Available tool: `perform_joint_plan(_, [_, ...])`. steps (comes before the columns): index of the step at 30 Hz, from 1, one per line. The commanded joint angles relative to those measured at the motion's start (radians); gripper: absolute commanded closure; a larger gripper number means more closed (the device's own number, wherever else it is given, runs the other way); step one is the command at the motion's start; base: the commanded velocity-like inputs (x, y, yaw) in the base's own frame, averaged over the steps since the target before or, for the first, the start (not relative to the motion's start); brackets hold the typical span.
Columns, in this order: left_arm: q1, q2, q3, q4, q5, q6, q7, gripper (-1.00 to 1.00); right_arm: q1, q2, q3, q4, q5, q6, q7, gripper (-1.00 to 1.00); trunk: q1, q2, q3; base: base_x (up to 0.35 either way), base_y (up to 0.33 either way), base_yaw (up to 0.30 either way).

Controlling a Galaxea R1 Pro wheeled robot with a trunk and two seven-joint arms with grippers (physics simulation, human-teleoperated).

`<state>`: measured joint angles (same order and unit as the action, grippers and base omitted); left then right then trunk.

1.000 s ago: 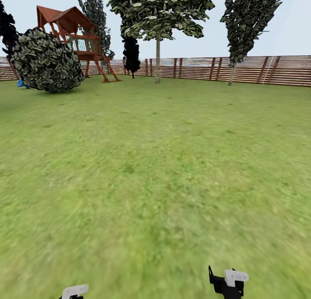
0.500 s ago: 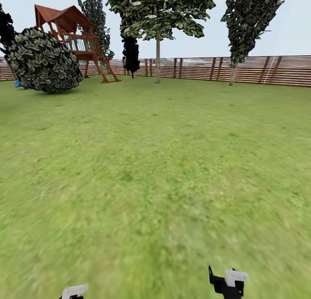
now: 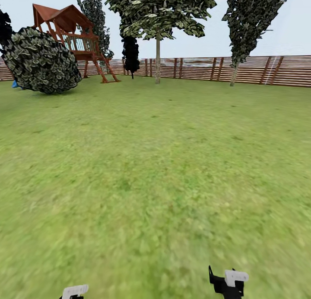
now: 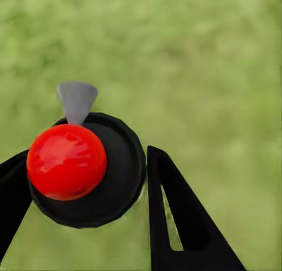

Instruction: In the garden, pick up the pesticide atomizer on the floor and spray pesticide onto both trees until each tree trunk is fully covered.

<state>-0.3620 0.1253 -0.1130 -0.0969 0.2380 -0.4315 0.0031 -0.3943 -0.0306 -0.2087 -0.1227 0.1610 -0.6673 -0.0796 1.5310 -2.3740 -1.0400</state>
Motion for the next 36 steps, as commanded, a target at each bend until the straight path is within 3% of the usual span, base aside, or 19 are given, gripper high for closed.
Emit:
perform_joint_plan(1, [0.000,0.000,0.000,-0.001,0.000,0.000,0.000,1.00,0.000,0.000,0.000,0.000,0.000,0.000,0.000,-1.00,0.000,0.000,0.000,0.338,0.000,0.000])
perform_joint_plan(36, [0.000,0.001,0.001,-0.001,0.001,-0.002,0.000,1.00,0.000,0.000,0.000,0.000,0.000,0.000,0.000,-1.00,0.000,0.000,0.000,0.338,0.000,0.000])
